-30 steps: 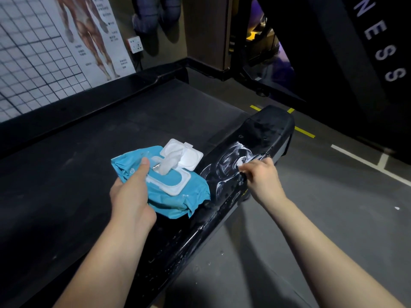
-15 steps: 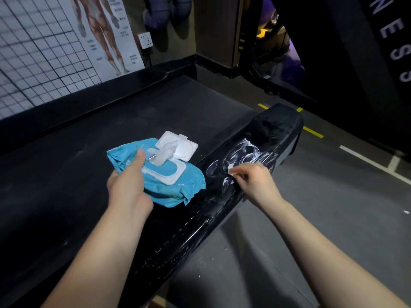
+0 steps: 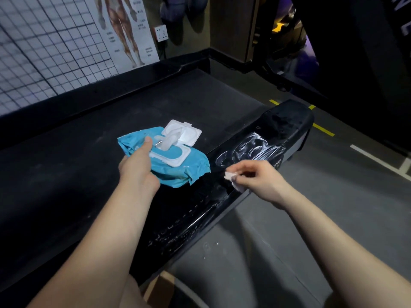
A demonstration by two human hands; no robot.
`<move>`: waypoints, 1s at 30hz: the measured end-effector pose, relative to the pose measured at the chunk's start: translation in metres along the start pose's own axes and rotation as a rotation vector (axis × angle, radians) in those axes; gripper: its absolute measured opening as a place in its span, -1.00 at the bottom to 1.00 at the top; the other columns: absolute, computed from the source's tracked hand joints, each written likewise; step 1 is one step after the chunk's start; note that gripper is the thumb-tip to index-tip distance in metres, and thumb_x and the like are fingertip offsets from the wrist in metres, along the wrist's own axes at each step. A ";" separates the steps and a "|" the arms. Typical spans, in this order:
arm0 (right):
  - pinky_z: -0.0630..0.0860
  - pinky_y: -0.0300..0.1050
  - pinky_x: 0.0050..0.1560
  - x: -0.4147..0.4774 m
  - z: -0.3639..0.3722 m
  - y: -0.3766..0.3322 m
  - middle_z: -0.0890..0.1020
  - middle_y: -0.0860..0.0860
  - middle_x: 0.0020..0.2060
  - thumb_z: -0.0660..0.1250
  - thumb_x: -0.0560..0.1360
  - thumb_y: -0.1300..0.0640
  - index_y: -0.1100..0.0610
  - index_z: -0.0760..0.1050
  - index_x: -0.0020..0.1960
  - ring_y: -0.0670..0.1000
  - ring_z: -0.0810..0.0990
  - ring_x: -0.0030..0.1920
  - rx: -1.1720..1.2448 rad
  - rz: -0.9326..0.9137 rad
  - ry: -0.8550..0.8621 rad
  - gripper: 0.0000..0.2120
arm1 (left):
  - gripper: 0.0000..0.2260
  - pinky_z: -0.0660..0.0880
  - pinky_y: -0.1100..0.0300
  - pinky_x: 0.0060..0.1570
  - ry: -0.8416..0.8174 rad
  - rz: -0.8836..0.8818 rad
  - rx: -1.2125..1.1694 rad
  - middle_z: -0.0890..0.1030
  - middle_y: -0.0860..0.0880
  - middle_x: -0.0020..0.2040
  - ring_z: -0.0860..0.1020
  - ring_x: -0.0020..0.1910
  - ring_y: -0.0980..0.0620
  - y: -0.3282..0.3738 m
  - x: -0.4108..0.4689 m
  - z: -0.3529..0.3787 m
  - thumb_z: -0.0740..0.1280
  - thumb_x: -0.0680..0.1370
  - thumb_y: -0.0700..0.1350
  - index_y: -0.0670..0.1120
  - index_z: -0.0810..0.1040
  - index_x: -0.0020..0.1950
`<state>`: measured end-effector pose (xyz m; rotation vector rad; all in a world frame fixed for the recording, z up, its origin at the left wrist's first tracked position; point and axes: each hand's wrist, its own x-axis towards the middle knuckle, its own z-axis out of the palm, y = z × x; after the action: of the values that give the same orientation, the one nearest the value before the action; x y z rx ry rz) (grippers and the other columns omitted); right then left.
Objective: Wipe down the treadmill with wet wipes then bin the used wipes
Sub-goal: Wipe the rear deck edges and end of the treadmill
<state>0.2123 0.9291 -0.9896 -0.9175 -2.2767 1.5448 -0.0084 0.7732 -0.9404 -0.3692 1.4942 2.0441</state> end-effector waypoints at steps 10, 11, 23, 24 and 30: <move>0.58 -0.27 -0.20 -0.054 0.039 -0.091 0.69 0.07 -0.17 0.30 0.59 0.29 0.25 0.69 0.04 -0.22 0.61 -0.31 0.121 0.073 -0.031 -0.82 | -0.73 0.70 -0.22 -0.03 -0.125 0.164 0.067 0.78 -0.12 0.00 0.77 -0.10 -0.14 0.071 -0.080 -0.046 0.54 0.57 -0.12 -0.11 0.67 0.25; 0.64 -0.16 -0.13 -0.063 0.048 -0.100 0.72 0.05 -0.14 0.31 0.59 0.26 0.19 0.70 0.01 -0.18 0.63 -0.28 0.093 0.083 -0.050 -0.82 | -0.73 0.69 -0.24 -0.02 -0.110 0.163 0.062 0.78 -0.13 -0.01 0.77 -0.11 -0.15 0.077 -0.088 -0.058 0.54 0.56 -0.13 -0.12 0.68 0.25; 0.52 -0.25 -0.32 -0.202 0.178 -0.220 0.68 -0.09 -0.34 0.41 0.56 0.13 0.01 0.72 -0.12 -0.14 0.57 -0.31 -0.111 -0.075 -0.187 -0.86 | -0.74 0.69 -0.25 -0.05 -0.095 0.238 -0.029 0.77 -0.16 0.04 0.77 -0.07 -0.18 0.150 -0.187 -0.250 0.51 0.58 -0.12 -0.11 0.67 0.26; 0.51 -0.25 -0.33 -0.210 0.188 -0.225 0.67 -0.09 -0.35 0.41 0.57 0.15 0.03 0.72 -0.12 -0.14 0.55 -0.31 -0.081 -0.055 -0.209 -0.86 | -0.74 0.68 -0.27 -0.04 -0.097 0.228 -0.046 0.76 -0.16 0.06 0.76 -0.05 -0.20 0.156 -0.189 -0.267 0.50 0.59 -0.11 -0.11 0.67 0.27; 0.50 -0.17 -0.34 -0.259 0.274 -0.227 0.72 0.15 -0.18 0.37 0.54 0.34 0.26 0.68 -0.10 -0.03 0.54 -0.30 -0.012 0.143 -0.334 -0.89 | -0.74 0.60 -0.38 0.16 -0.024 0.240 -0.120 0.76 -0.19 0.08 0.75 0.01 -0.23 0.174 -0.209 -0.356 0.48 0.61 -0.11 -0.13 0.67 0.28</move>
<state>0.1877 0.5089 -0.8607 -0.8996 -2.4912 1.8702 0.0158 0.3442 -0.8140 -0.2190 1.4642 2.3239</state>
